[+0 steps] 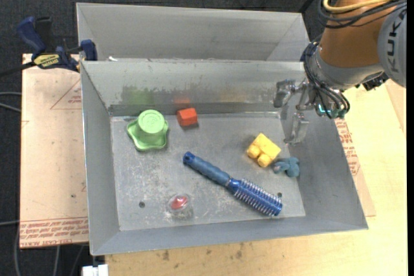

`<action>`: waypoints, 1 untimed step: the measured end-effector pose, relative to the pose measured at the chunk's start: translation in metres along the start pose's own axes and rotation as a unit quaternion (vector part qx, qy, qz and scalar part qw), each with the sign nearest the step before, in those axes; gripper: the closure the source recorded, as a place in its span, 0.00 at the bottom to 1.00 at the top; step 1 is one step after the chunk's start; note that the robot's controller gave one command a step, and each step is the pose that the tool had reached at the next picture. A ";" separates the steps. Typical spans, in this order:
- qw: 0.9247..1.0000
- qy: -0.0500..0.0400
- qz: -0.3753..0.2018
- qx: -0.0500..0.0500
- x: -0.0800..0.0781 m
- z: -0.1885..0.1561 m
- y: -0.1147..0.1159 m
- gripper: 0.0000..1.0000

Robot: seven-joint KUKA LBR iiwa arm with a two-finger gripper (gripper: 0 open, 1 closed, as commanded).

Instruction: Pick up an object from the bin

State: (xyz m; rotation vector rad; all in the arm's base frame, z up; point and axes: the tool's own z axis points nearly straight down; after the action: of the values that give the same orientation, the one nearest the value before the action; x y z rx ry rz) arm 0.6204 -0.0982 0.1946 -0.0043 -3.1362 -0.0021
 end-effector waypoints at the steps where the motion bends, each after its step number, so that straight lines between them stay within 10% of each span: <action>1: 0.999 -0.001 0.050 -0.001 0.010 0.127 -0.010 0.00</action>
Offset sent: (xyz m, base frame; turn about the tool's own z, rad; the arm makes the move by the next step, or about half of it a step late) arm -0.0101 -0.0109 -0.1246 0.1023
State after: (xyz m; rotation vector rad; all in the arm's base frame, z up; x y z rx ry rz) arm 0.6100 -0.1076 0.0673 -0.1625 -3.1338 -0.0042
